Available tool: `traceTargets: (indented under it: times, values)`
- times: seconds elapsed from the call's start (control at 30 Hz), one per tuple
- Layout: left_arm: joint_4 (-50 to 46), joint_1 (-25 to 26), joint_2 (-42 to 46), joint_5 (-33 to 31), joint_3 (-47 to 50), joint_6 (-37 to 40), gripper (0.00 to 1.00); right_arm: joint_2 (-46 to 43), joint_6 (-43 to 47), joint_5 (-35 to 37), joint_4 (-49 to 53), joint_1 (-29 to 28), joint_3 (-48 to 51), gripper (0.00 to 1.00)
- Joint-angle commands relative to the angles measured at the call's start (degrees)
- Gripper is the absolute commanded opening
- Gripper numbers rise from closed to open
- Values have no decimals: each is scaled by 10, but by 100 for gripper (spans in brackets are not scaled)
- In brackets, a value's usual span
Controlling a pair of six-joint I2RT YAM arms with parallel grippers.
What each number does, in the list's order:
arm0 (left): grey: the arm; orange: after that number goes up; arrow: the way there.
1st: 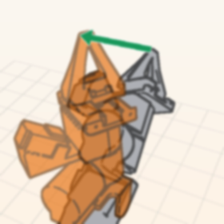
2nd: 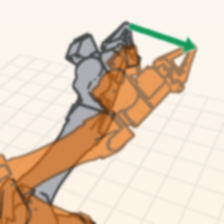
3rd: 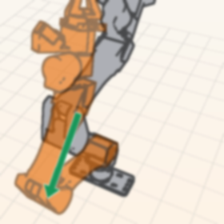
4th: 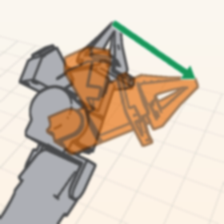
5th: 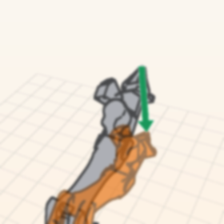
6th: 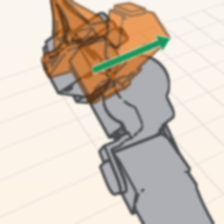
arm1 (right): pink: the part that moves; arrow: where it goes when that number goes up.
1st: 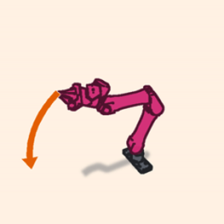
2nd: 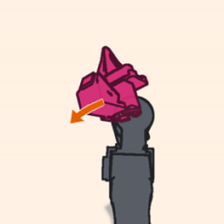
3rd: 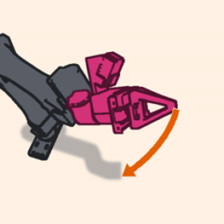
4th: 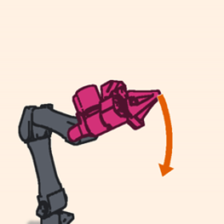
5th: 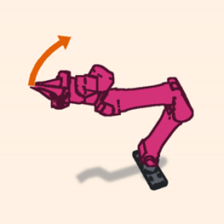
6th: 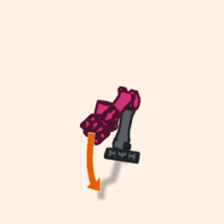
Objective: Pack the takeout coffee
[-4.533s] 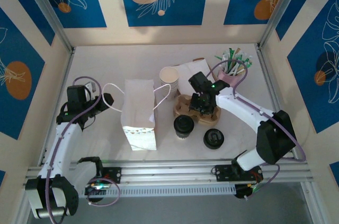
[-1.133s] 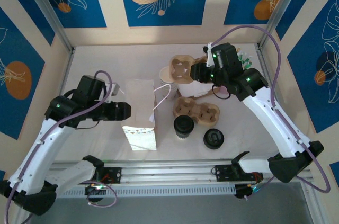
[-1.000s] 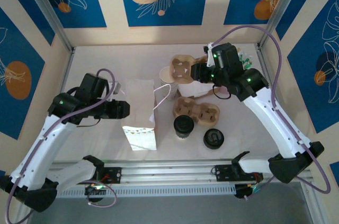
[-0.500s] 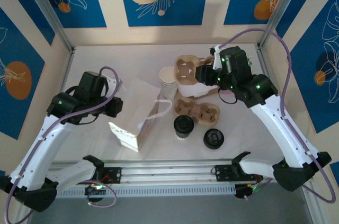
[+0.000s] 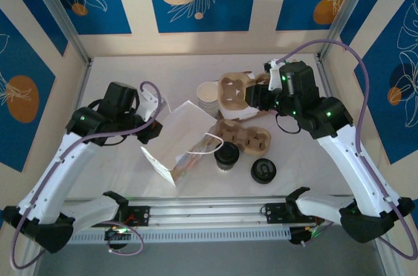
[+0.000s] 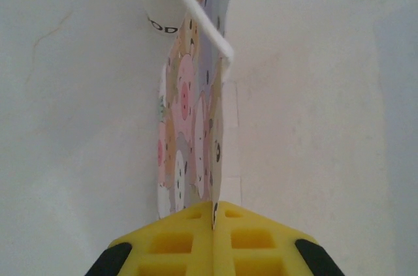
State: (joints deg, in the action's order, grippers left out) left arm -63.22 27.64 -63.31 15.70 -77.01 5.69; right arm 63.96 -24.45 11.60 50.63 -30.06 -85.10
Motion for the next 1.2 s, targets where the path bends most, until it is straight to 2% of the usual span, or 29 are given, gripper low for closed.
traceTargets:
  times: [0.0, 0.17, 0.23, 0.33, 0.47, 0.53, 0.57, 0.6, 0.67, 0.83, 1.03, 1.17]
  values:
    - [-51, 3, -36, 31, -46, 81, 0, -14, -3, -37, 21, -1, -21, 42]
    - [-41, -7, -74, -9, -73, 116, 0, -9, -5, -69, 23, -18, -29, 43]
    - [-33, -13, -87, -6, -89, 126, 0, -5, -5, -68, 24, -28, -36, 43]
    - [-6, -14, -97, -3, -102, 127, 14, 3, -9, -72, 25, -40, -46, 43]
    - [17, -15, -99, 3, -101, 122, 43, 8, -16, -74, 19, -50, -49, 43]
    - [22, -16, -92, -2, -95, 116, 62, 11, -17, -74, 19, -52, -52, 43]
    - [24, -16, -88, -9, -94, 112, 70, 11, -15, -75, 19, -53, -54, 43]
    - [24, -16, -82, -22, -94, 108, 86, 13, -13, -77, 20, -54, -58, 43]
    - [28, -17, -68, -50, -94, 93, 100, 18, -12, -77, 24, -54, -69, 43]
    - [84, -18, 7, -161, -66, 22, 100, 35, -11, -101, 14, -61, -92, 42]
    - [135, -18, 113, -143, -22, -81, 100, 74, -14, -126, -9, -75, -129, 42]
    - [116, -18, 158, -140, -2, -166, 100, 111, -17, -139, -21, -104, -167, 42]
